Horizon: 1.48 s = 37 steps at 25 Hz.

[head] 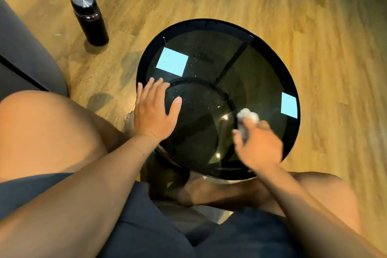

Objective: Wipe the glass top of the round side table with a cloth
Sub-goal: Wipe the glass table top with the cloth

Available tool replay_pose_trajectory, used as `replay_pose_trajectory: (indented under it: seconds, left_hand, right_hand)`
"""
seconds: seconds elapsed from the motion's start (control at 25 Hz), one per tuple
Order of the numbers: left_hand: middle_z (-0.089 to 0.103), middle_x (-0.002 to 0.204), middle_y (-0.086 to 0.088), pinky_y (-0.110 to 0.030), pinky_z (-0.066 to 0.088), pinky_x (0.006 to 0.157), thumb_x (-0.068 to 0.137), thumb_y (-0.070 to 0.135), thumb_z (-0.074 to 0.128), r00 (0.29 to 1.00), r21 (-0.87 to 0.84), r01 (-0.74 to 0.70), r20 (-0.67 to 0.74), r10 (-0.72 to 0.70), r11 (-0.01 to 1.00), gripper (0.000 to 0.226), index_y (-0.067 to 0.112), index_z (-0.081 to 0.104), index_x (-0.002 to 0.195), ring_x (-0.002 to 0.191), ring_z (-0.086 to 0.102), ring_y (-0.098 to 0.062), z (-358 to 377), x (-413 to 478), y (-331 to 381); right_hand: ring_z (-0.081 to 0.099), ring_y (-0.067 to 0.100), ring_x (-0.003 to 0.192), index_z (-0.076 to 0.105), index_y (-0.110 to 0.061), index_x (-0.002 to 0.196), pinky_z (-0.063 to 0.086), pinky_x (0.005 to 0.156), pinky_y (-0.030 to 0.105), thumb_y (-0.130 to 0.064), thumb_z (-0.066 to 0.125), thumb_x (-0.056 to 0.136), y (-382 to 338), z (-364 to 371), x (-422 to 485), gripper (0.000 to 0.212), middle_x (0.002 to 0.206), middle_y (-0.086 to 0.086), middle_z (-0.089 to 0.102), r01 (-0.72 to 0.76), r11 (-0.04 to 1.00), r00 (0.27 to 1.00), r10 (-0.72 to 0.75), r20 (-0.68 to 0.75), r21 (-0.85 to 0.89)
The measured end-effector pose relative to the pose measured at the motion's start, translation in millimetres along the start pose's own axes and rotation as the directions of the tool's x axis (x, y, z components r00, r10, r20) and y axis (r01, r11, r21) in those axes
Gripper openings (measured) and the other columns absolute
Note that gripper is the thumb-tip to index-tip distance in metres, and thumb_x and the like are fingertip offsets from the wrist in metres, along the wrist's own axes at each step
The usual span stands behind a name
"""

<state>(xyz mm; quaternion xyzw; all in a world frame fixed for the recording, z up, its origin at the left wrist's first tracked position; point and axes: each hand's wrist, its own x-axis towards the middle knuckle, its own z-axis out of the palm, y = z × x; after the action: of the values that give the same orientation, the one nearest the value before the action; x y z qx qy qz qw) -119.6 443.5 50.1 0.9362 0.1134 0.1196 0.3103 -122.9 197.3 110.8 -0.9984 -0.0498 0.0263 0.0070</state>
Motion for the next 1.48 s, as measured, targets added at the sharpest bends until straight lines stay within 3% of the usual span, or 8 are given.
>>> replay_pose_trajectory:
  seconds: [0.24,0.32,0.44,0.6,0.84,1.04,1.28,1.48]
  left_hand:
    - [0.054,0.142,-0.015,-0.051,0.012,0.122,0.095,0.049,0.031,0.999,-0.037,-0.035,-0.022,0.034,0.999,0.061,0.006,0.057,0.129,0.142,0.037,-0.032,-2,-4,-1]
    - [0.054,0.142,-0.014,-0.05,0.012,0.122,0.094,0.048,0.032,0.999,-0.042,-0.011,-0.031,0.01,0.999,0.06,0.007,0.056,0.13,0.143,0.037,-0.031,-1,-2,-1]
    - [0.052,0.145,-0.012,-0.048,0.011,0.123,0.095,0.051,0.029,1.0,-0.049,0.01,-0.024,-0.011,0.999,0.062,0.008,0.055,0.132,0.144,0.034,-0.029,-1,-2,-1]
    - [0.046,0.15,-0.01,-0.044,0.003,0.124,0.097,0.052,0.025,1.0,-0.015,0.016,-0.025,-0.016,1.0,0.063,0.011,0.051,0.137,0.147,0.029,-0.025,-1,-3,0]
    - [0.035,0.158,-0.011,-0.046,0.004,0.124,0.097,0.054,0.026,0.999,-0.009,-0.034,-0.013,0.034,0.999,0.065,0.012,0.042,0.144,0.149,0.024,-0.025,1,-4,0]
    - [0.028,0.16,-0.015,-0.046,0.008,0.123,0.096,0.059,0.025,0.998,-0.081,0.037,-0.055,-0.041,0.996,0.072,0.01,0.036,0.148,0.15,0.02,-0.026,1,0,0]
    - [0.024,0.162,-0.016,-0.045,0.009,0.123,0.097,0.049,0.027,0.994,-0.133,0.046,-0.09,-0.059,0.99,0.069,0.007,0.03,0.152,0.151,0.017,-0.027,3,17,-2]
    - [0.015,0.165,-0.012,-0.042,0.002,0.124,0.095,0.055,0.024,0.994,-0.145,0.097,-0.035,-0.103,0.985,0.073,0.012,0.025,0.154,0.153,0.005,-0.023,1,17,-1]
  right_hand:
    - [0.057,0.017,0.078,0.06,-0.019,0.11,0.051,0.069,0.039,-0.027,0.054,0.093,-113,14,-45,0.021,0.081,-0.001,0.06,0.462,0.755,0.816,-0.568,0.112,0.466]
    - [0.055,0.008,0.077,0.065,-0.02,0.111,0.049,0.073,0.03,-0.027,0.057,0.093,-91,0,-40,0.021,0.078,-0.012,0.055,0.4,0.699,0.873,-0.487,-0.015,0.592]
    - [0.053,0.012,0.1,0.064,-0.022,0.119,0.046,0.081,0.027,-0.04,0.054,0.092,-37,-6,-29,0.034,0.104,-0.006,0.06,0.365,0.842,0.931,-0.317,-0.182,0.398]
    - [0.013,0.03,0.149,0.035,-0.024,0.151,0.022,0.115,0.058,-0.054,0.034,0.099,-19,38,-33,0.06,0.16,0.007,0.026,0.47,0.862,0.872,-0.487,0.047,0.189]
    - [0.007,0.048,0.146,0.03,-0.02,0.152,0.01,0.116,0.063,-0.033,0.032,0.102,-67,44,-5,0.052,0.158,0.009,0.029,0.688,0.715,0.718,-0.695,0.03,0.124]
    - [0.001,0.035,0.15,0.012,-0.02,0.154,-0.002,0.121,0.048,-0.038,0.039,0.098,-131,51,77,0.065,0.162,0.011,0.015,0.702,0.691,0.689,-0.72,0.078,0.173]
    - [-0.01,0.018,0.15,-0.006,-0.013,0.155,-0.006,0.121,0.037,-0.037,0.022,0.105,-199,47,147,0.062,0.164,0.005,-0.008,0.326,0.936,0.936,-0.339,0.09,0.132]
    - [0.016,0.024,0.149,0.033,-0.006,0.149,0.002,0.12,0.034,-0.029,0.032,0.099,-162,34,101,0.055,0.159,0.01,0.025,0.528,0.84,0.847,-0.532,0.0,0.126]
